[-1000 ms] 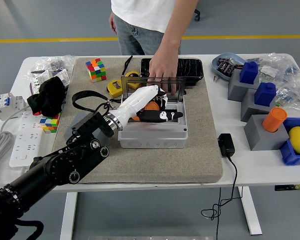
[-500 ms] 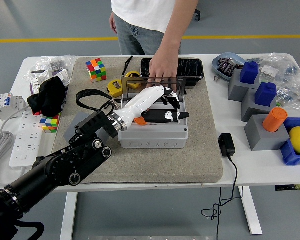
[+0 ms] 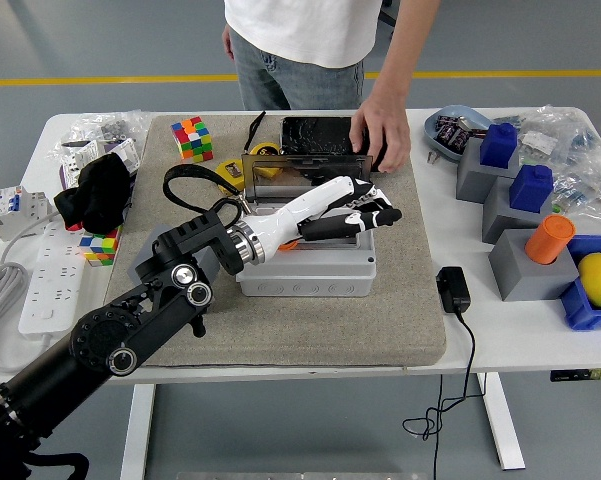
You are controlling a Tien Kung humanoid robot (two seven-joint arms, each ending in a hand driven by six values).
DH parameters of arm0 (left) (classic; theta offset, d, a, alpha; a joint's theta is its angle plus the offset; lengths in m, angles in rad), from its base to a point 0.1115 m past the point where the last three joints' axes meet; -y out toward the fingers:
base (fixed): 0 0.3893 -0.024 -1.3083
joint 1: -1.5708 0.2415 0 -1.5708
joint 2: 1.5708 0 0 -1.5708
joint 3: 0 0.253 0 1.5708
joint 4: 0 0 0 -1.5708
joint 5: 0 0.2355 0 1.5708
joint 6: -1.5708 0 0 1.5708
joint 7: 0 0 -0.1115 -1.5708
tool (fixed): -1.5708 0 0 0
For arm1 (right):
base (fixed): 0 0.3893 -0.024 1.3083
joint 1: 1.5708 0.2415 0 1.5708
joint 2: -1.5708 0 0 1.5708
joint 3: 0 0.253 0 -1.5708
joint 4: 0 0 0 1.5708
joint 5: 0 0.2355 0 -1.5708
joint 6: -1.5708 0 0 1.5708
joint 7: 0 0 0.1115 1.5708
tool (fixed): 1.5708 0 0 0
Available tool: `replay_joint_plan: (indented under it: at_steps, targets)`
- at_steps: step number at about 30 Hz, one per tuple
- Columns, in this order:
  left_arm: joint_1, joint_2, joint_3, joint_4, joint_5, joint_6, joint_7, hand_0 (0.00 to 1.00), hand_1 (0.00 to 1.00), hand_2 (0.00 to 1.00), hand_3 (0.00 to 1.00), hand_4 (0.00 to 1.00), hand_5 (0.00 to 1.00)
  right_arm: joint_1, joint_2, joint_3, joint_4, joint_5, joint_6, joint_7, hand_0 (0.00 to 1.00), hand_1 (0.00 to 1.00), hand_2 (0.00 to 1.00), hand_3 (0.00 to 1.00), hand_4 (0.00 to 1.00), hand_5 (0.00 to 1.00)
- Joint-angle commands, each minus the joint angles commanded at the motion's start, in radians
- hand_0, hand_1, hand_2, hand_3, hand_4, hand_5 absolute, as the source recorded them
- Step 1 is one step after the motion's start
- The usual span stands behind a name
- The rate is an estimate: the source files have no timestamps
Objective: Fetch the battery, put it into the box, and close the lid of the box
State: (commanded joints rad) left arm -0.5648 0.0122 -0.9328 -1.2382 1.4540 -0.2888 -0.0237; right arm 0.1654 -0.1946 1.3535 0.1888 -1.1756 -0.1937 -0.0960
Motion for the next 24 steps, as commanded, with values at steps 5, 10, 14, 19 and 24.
replay_joint_plan:
  at_steps: [5,10,14,19,24]
  targets:
    - [0.029,0.003,-0.095,-0.049,-0.185,-0.197,0.104,0.770,0.759,0.719,0.699,0.998,0.998,0.000,0.002,0.006,0.001,-0.001,-0.001,0.000,0.998,0.984,0.885,0.856,0.998,0.998]
    - [0.058,-0.001,-0.159,-0.060,-0.393,-0.331,0.139,0.770,0.759,0.719,0.699,0.998,0.998,-0.001,0.006,0.010,0.001,-0.001,-0.001,0.002,0.998,0.984,0.885,0.856,0.998,0.998]
    - [0.085,-0.010,-0.214,-0.080,-0.562,-0.357,0.150,0.761,0.770,0.739,0.727,0.998,0.998,-0.002,0.008,0.010,0.001,0.001,-0.001,0.002,0.998,0.979,0.883,0.856,0.998,0.998]
    - [0.111,-0.012,-0.287,-0.100,-0.770,-0.344,0.136,0.761,0.789,0.760,0.762,0.998,0.998,-0.002,0.010,0.015,0.001,-0.002,0.000,0.001,0.998,0.978,0.884,0.857,0.998,0.998]
    - [0.120,-0.012,-0.425,-0.088,-0.976,-0.206,0.044,0.816,0.868,0.841,0.822,0.998,0.998,-0.003,0.011,0.022,0.000,-0.006,-0.001,0.001,0.998,0.977,0.880,0.856,0.998,0.998]
